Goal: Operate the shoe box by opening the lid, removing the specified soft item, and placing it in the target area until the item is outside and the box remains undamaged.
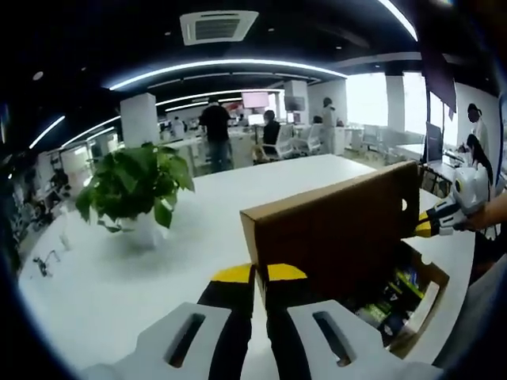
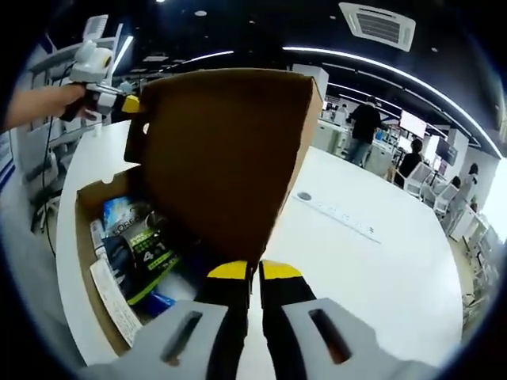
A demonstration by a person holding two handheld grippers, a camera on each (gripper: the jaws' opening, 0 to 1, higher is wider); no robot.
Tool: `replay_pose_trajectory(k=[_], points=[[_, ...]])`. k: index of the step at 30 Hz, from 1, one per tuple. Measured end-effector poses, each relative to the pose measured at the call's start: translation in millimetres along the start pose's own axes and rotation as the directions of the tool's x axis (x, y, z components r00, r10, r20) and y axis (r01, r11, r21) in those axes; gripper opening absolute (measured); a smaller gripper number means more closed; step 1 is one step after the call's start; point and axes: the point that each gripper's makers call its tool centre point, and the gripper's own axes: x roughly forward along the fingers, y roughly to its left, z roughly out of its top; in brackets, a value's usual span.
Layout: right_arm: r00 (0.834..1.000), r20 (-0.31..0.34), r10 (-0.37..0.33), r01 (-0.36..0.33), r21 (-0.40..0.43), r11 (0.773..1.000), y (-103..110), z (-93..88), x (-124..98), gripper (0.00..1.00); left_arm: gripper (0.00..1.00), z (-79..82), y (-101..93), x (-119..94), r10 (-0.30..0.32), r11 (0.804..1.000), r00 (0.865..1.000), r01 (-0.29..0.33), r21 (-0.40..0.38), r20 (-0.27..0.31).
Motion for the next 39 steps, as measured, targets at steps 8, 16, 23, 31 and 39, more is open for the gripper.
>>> replay_pose_trajectory(k=[8, 16, 23, 31, 39], points=[[1.000, -0.001, -0.007, 0.007, 0.024, 1.000, -3.6, 0.6, 3.0, 0.01, 0.01, 1.7, 3.0, 10.6, -0.004, 1.000, 1.000, 0.004, 0.002, -0.006], [1.000, -0.014, -0.006, 0.007, 0.035, 0.999, -5.6, 1.9, 5.7, 0.00, 0.04, 1.6, 4.5, 14.4, 0.007, 1.000, 1.000, -0.007, 0.018, 0.001], [1.000, -0.023, -0.003, 0.004, 0.040, 0.999, -6.8, 3.6, 7.7, 0.00, 0.08, -13.3, 8.7, 10.0, 0.017, 1.000, 1.000, -0.017, -0.013, -0.017], [1.000, -0.029, -0.009, 0.011, 0.061, 0.998, -9.4, 5.8, 11.1, 0.00, 0.05, -51.4, -5.2, 4.0, 0.002, 0.999, 0.996, -0.005, -0.033, -0.088], [0.999, -0.040, -0.004, 0.006, 0.045, 0.999, -12.1, 6.8, 15.6, 0.00, 0.01, -74.7, -9.5, 4.5, 0.007, 0.998, 0.991, -0.015, -0.056, -0.132]])
